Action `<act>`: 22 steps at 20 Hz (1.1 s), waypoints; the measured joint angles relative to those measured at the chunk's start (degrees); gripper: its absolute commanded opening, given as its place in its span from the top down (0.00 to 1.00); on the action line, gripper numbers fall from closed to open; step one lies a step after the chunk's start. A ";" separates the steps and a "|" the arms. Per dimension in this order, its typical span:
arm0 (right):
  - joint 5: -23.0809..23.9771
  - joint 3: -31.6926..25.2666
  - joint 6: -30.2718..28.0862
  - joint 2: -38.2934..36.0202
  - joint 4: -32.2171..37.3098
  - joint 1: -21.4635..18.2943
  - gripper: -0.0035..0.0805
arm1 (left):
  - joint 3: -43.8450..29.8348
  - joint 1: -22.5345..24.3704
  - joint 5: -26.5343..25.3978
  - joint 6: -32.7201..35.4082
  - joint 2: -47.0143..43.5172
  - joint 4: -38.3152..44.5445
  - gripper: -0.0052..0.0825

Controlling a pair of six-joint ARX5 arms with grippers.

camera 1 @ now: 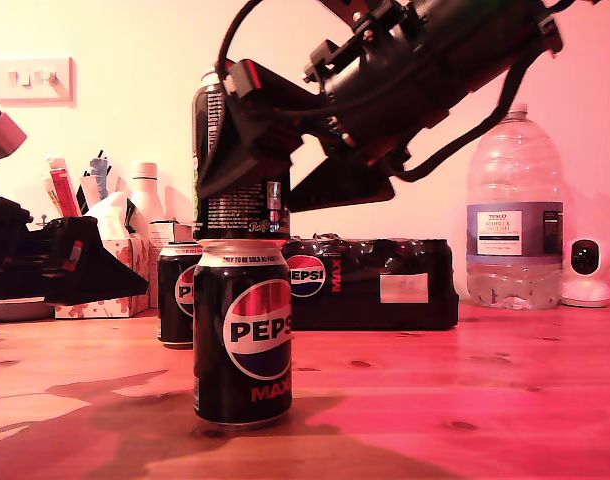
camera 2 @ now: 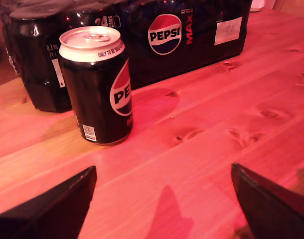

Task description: Stack up the Pepsi cans on top of each other

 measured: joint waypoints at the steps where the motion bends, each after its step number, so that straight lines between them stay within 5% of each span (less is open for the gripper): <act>1: 0.00 0.00 -0.02 -1.29 -0.72 0.00 0.05 | 0.00 0.00 0.00 0.02 0.00 0.00 0.05; 16: 1.20 5.11 -0.11 -30.10 -14.88 0.00 0.05 | 0.00 0.00 0.00 0.44 0.00 -1.14 0.05; 22: 3.08 5.33 -0.11 -32.68 -23.23 0.00 0.05 | 0.00 -0.02 -2.14 0.39 0.00 -2.14 0.05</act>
